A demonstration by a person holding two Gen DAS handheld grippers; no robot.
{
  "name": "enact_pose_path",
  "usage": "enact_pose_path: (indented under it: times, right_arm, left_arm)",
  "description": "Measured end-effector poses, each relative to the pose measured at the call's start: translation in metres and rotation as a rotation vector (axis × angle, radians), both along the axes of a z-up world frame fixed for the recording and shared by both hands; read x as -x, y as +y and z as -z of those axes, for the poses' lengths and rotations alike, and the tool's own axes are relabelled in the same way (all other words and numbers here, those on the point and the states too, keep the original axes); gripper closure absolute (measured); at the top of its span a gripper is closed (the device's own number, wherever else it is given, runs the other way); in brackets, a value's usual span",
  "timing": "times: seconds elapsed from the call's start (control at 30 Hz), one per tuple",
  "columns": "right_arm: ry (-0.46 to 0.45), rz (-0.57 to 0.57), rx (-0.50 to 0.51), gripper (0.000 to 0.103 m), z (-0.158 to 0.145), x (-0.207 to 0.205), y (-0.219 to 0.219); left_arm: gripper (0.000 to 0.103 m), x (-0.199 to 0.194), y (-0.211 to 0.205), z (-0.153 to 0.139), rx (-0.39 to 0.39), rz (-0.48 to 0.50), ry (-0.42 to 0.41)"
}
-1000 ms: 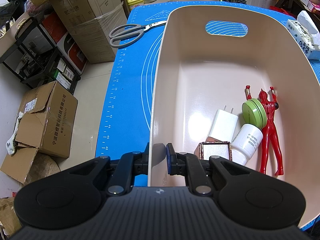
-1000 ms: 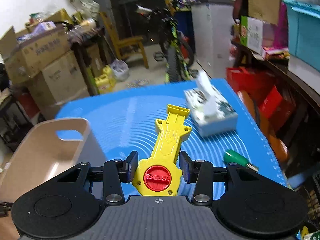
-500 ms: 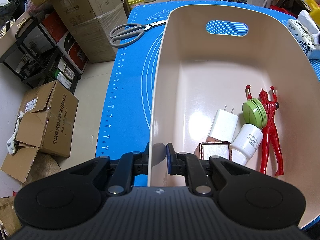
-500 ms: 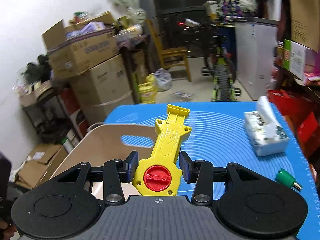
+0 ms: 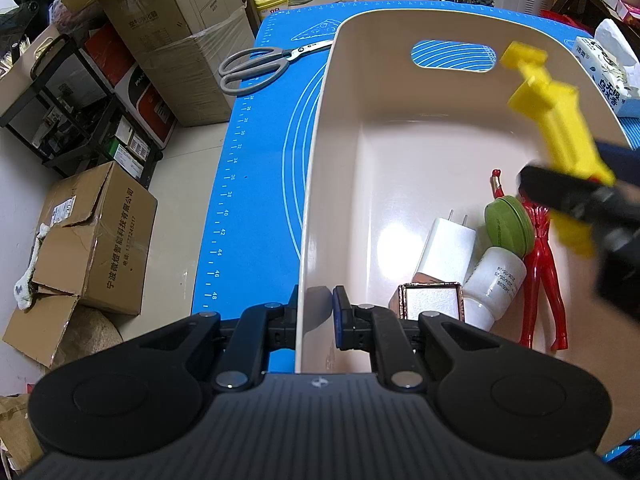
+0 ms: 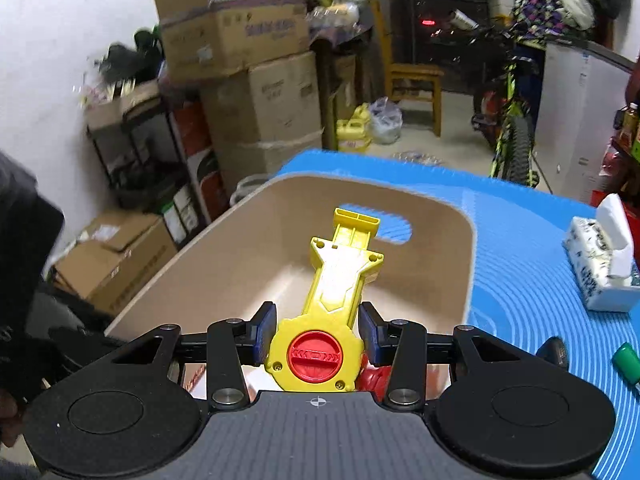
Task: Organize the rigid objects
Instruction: 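Lift the yellow toy with the right tool and carry it over the basket, then open the right tool to drop the yellow toy into the basket, then move the right tool to the black earbud case and grasp it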
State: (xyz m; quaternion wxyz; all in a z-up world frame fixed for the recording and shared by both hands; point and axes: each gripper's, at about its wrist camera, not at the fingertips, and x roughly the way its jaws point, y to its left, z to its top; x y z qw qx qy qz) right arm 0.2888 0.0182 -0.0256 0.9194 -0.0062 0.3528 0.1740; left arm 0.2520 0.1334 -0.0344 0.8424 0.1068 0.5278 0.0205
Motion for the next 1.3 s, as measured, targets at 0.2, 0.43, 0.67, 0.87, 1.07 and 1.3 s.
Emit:
enact_pose_path:
  times: [0.2, 0.43, 0.67, 0.87, 1.07, 1.3]
  right_arm:
    - [0.079, -0.04, 0.073, 0.052, 0.022, -0.003, 0.02]
    - [0.16, -0.052, 0.1, 0.052, 0.031, -0.007, 0.026]
    - [0.109, -0.042, 0.052, 0.049, 0.009, -0.004, 0.014]
    - [0.053, 0.018, 0.003, 0.034, -0.01, -0.004, -0.012]
    - [-0.014, 0.122, -0.038, 0.022, -0.026, -0.003, -0.058]
    - [-0.061, 0.22, -0.013, 0.013, -0.024, -0.014, -0.107]
  left_arm:
    - [0.087, 0.0, -0.001, 0.0, 0.0, 0.001, 0.0]
    - [0.087, -0.001, -0.001, 0.001, -0.002, 0.001, 0.0]
    - [0.087, -0.001, -0.002, 0.001, -0.002, 0.002, 0.0]
    - [0.087, -0.002, -0.003, -0.001, -0.003, 0.001, 0.0]
    - [0.087, -0.002, -0.003, -0.001, -0.003, 0.002, 0.0]
    - [0.087, -0.002, -0.003, -0.001, 0.0, 0.0, 0.0]
